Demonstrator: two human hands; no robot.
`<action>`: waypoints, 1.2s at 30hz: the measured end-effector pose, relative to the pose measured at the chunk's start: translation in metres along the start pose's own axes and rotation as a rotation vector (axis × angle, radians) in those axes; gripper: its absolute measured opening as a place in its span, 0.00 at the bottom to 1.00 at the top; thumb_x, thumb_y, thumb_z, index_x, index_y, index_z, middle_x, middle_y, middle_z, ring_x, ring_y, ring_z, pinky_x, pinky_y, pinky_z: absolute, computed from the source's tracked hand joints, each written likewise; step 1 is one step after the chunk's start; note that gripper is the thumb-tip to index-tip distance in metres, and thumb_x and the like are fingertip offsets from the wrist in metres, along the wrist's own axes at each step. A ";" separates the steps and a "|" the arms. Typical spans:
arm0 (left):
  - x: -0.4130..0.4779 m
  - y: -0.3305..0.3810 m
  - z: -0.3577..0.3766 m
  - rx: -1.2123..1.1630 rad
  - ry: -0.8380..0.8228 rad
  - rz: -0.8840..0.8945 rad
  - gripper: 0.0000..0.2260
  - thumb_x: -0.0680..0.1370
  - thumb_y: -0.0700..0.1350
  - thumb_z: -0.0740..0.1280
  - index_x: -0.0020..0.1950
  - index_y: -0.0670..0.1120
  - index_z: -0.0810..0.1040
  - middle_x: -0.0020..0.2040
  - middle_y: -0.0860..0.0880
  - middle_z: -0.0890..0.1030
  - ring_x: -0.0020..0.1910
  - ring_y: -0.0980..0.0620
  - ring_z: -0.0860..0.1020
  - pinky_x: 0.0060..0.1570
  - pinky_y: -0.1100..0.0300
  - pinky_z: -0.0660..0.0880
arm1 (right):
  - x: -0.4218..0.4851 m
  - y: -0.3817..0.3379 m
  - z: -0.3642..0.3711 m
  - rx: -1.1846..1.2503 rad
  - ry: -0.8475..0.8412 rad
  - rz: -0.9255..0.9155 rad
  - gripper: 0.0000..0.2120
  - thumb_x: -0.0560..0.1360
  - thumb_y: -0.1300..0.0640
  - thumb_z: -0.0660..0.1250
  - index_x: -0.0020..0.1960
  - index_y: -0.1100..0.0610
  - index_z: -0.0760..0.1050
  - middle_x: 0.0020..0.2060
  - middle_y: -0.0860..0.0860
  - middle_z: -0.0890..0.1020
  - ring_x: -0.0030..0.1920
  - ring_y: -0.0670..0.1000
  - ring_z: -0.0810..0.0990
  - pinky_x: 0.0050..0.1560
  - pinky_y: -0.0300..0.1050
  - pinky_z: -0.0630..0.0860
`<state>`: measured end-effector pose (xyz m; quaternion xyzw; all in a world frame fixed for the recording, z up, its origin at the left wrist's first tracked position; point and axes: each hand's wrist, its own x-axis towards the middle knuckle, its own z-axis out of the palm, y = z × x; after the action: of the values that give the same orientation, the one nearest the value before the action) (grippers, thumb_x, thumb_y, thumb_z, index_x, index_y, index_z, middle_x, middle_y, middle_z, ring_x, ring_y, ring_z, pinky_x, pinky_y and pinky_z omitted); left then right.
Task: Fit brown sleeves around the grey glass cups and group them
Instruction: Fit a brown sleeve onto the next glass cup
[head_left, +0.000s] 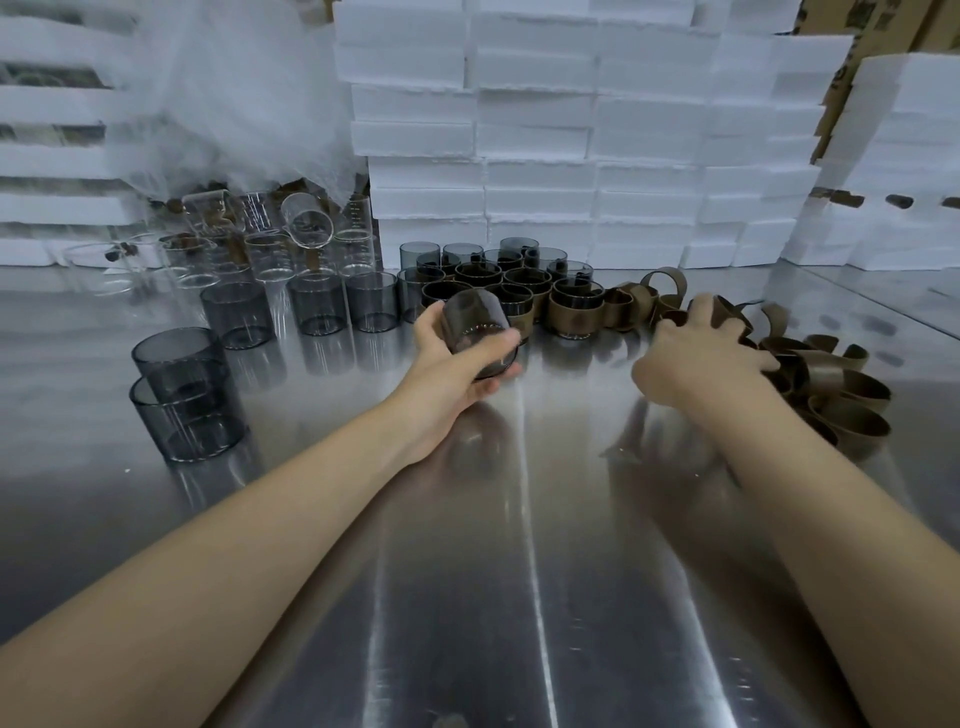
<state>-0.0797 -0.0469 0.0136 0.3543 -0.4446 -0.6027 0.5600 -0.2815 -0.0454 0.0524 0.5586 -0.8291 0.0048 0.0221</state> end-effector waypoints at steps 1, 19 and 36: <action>0.000 -0.001 0.000 0.005 -0.005 0.010 0.26 0.75 0.39 0.72 0.66 0.52 0.62 0.53 0.48 0.80 0.41 0.50 0.84 0.34 0.66 0.76 | 0.001 0.003 -0.002 0.021 0.002 0.012 0.23 0.77 0.55 0.55 0.71 0.58 0.63 0.75 0.58 0.49 0.72 0.68 0.54 0.64 0.71 0.64; -0.001 0.001 0.000 -0.064 -0.051 -0.049 0.20 0.81 0.38 0.64 0.71 0.38 0.65 0.65 0.45 0.75 0.52 0.49 0.83 0.53 0.58 0.81 | -0.010 -0.019 0.004 0.455 0.008 -0.341 0.09 0.76 0.59 0.62 0.52 0.54 0.79 0.51 0.55 0.81 0.51 0.58 0.78 0.56 0.54 0.78; -0.002 0.002 -0.003 0.008 0.040 0.103 0.24 0.82 0.40 0.62 0.77 0.52 0.60 0.64 0.43 0.74 0.37 0.49 0.84 0.45 0.60 0.82 | -0.010 -0.044 0.026 1.207 0.349 -0.430 0.11 0.79 0.58 0.64 0.40 0.58 0.68 0.39 0.61 0.82 0.35 0.49 0.83 0.36 0.43 0.80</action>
<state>-0.0760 -0.0455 0.0144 0.3452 -0.4535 -0.5638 0.5977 -0.2373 -0.0532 0.0256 0.6169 -0.5353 0.5542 -0.1604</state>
